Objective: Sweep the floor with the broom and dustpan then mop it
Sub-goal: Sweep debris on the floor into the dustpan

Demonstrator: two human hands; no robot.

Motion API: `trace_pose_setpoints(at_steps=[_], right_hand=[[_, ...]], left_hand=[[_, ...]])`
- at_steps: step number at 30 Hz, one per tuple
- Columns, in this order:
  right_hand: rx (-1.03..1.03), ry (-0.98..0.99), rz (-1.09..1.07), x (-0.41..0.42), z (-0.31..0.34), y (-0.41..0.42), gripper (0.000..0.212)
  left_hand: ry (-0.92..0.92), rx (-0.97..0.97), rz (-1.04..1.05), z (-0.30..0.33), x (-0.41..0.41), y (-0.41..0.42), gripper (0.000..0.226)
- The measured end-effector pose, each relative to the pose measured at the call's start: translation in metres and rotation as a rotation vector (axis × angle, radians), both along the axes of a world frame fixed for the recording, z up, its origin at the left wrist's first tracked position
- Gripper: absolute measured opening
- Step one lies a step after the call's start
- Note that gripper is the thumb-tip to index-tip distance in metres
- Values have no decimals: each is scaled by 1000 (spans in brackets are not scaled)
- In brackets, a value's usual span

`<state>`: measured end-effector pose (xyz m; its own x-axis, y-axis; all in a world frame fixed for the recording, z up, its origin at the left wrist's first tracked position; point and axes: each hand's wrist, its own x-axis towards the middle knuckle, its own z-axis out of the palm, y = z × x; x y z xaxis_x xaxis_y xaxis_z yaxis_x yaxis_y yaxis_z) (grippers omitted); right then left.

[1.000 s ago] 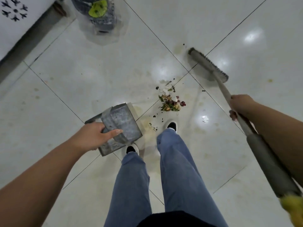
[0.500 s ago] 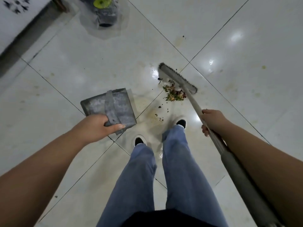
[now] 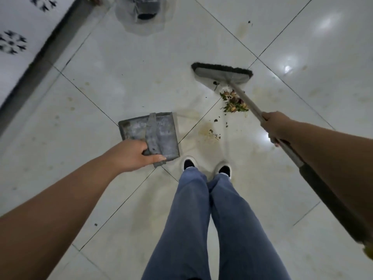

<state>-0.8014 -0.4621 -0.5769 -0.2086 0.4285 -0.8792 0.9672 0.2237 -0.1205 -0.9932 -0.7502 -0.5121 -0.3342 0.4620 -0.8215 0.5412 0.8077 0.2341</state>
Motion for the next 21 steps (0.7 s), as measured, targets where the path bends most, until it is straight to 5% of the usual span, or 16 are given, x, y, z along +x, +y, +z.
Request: trace_pose_setpoints(at_steps=[9,15,21], right_hand=[[-15,32,-70,95,53,3,39],[99,95,-117,44,36,36,31],[24,-13,-213,-3,-1,40,30]], left_hand=[[14,-20,-74,5,35,0,38],[26,6,22,5,40,-12,30],[46,2,-17,-7,43,-7,44]])
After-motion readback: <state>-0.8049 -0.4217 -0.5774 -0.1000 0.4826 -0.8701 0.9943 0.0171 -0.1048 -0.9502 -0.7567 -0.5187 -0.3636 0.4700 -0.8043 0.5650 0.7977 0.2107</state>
